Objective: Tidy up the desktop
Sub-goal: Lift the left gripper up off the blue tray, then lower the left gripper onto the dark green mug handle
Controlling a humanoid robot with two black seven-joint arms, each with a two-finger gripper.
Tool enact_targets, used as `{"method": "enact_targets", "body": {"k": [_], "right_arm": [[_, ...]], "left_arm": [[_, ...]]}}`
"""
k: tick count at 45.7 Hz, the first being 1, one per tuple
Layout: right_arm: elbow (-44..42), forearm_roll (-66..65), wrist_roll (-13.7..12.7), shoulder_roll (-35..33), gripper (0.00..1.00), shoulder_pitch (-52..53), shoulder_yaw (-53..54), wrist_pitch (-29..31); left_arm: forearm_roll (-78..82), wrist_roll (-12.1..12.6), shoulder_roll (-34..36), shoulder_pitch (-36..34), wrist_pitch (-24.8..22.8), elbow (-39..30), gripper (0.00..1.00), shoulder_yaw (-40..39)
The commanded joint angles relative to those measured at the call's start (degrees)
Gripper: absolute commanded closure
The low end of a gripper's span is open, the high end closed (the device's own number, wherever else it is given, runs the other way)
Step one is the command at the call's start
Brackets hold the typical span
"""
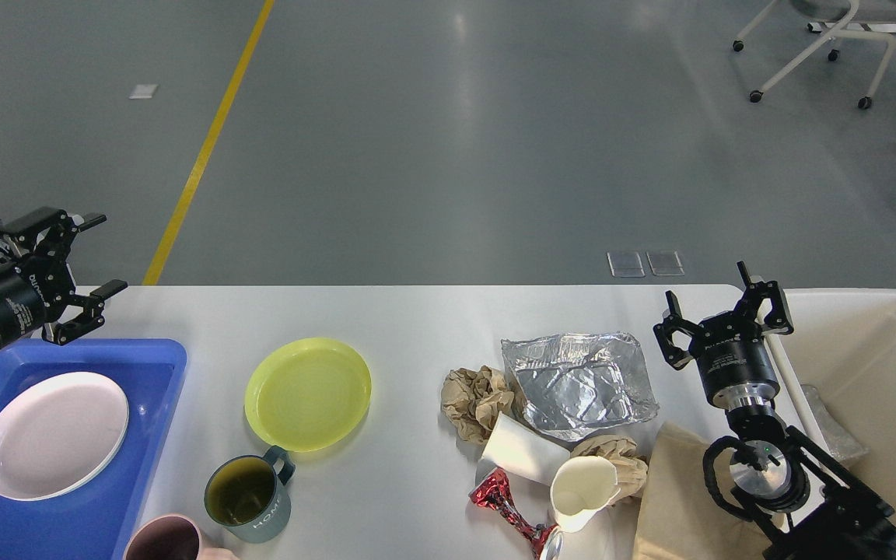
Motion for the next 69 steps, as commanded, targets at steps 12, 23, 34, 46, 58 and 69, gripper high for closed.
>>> {"method": "enact_targets", "body": {"k": [12,23,34,46,58,69], "right_arm": [[0.01,0.0,0.0,0.0,0.0,0.0,0.0,0.05],[0.01,0.0,0.0,0.0,0.0,0.0,0.0,0.05],[0.01,0.0,0.0,0.0,0.0,0.0,0.0,0.05],[0.01,0.0,0.0,0.0,0.0,0.0,0.0,0.05],[0.01,0.0,0.0,0.0,0.0,0.0,0.0,-0.04],[0.01,0.08,0.0,0.0,0.0,0.0,0.0,0.05]], "left_arm": [[0.37,0.16,-9.1,-51.42,-3.12,-0.99,0.03,65.0],[0.02,-0.45,-21.76,-68.93,-3.12,-14.94,0.03,88.85],[-0.51,-0.1,-32.39,-81.66,-6.8,-27.7,0.03,92.36],[-5.07,-0.1,-44.7,-102.76,-15.77,-42.98,0.03,96.06],[-18.52,6.57,-52.44,-114.28,-19.81,-54.42,0.03,99.58],[-22.48,8.95,-53.67,-115.52,-21.49,-54.16,0.03,101.16]]}}
